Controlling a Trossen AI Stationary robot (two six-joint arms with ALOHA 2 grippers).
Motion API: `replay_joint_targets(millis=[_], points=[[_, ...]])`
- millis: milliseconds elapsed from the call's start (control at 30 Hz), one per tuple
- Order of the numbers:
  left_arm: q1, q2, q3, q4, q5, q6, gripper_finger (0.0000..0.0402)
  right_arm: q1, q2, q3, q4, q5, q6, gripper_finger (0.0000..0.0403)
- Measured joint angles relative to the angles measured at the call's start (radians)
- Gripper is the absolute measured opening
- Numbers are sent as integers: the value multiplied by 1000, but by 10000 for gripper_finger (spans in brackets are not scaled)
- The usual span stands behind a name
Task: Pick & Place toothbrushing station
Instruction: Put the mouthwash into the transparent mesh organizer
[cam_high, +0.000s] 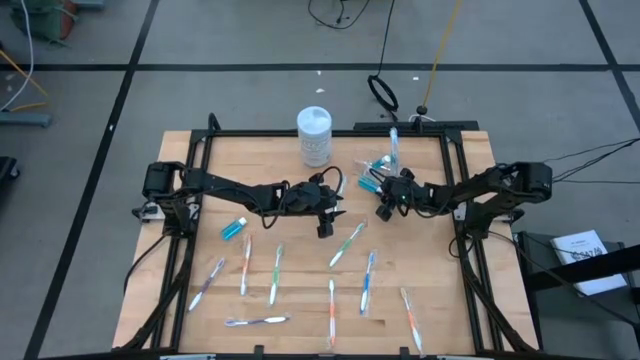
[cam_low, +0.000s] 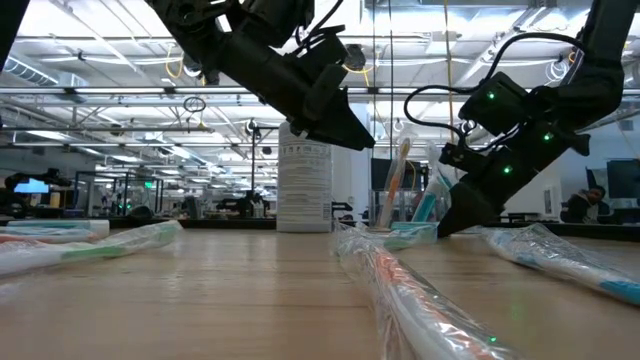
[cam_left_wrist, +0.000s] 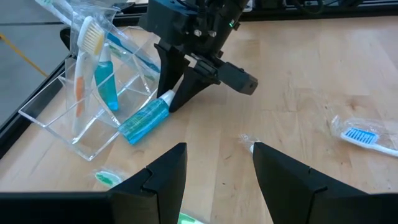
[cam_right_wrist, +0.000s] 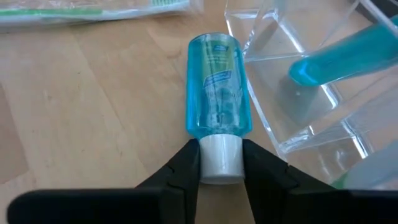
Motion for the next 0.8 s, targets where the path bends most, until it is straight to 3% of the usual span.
replay_joint_targets(millis=[400,467,667,800], points=[[0,0,0,-2,1,1,189,107,-249,-3,-145,2,2,90],[0,-1,0,-16,0,16,189,150,-304,1,-195,8,-86,90],[0,-121,-1,-298,-101,78,189,298,-402,156,-476,274,-348,92],[9,-245,-1,-486,-162,55,189,325,-397,361,-743,326,-481,92]])
